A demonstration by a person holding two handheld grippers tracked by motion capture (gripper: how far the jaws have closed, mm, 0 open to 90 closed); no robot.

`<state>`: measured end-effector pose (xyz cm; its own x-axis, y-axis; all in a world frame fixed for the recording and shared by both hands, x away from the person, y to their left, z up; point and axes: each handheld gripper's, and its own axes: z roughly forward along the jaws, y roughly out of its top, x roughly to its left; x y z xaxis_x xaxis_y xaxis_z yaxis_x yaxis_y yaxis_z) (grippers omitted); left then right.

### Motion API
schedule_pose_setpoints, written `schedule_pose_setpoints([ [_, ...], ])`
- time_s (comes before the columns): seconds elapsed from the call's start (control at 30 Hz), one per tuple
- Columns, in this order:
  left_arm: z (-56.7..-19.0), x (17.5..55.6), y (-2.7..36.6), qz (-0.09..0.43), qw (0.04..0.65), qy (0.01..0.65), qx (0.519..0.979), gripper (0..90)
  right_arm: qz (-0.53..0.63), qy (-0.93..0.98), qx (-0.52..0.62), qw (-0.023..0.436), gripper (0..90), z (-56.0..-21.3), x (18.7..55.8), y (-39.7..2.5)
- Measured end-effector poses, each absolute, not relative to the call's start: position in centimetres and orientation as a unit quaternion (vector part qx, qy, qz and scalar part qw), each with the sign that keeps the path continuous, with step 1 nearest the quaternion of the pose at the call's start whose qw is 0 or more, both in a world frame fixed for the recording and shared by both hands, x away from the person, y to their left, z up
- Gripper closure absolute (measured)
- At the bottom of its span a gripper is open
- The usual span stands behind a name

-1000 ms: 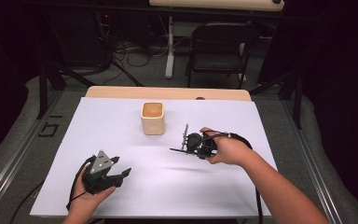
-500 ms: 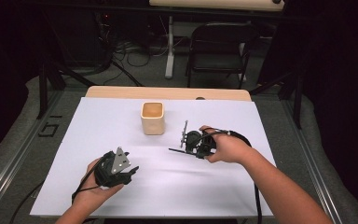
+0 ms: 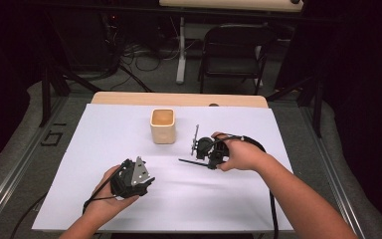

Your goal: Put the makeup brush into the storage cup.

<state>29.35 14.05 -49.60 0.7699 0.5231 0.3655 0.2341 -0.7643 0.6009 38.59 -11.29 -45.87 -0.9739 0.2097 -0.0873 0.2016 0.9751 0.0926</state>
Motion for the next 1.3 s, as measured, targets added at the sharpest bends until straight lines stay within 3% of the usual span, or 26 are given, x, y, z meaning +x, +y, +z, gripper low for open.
schedule_pose_setpoints([
  [0.63, -49.5, 29.2, 10.5, 0.328, 0.203, 0.117, 0.915, 42.1, 0.031, 0.995, 0.091, 0.038, 83.8, -46.0, 38.3, -10.2],
  [1.3, -49.9, 27.9, 6.8, 0.411, 0.127, 0.026, 0.902, 43.4, 0.024, 0.995, 0.087, 0.035, 83.8, -45.9, 38.3, -9.3],
])
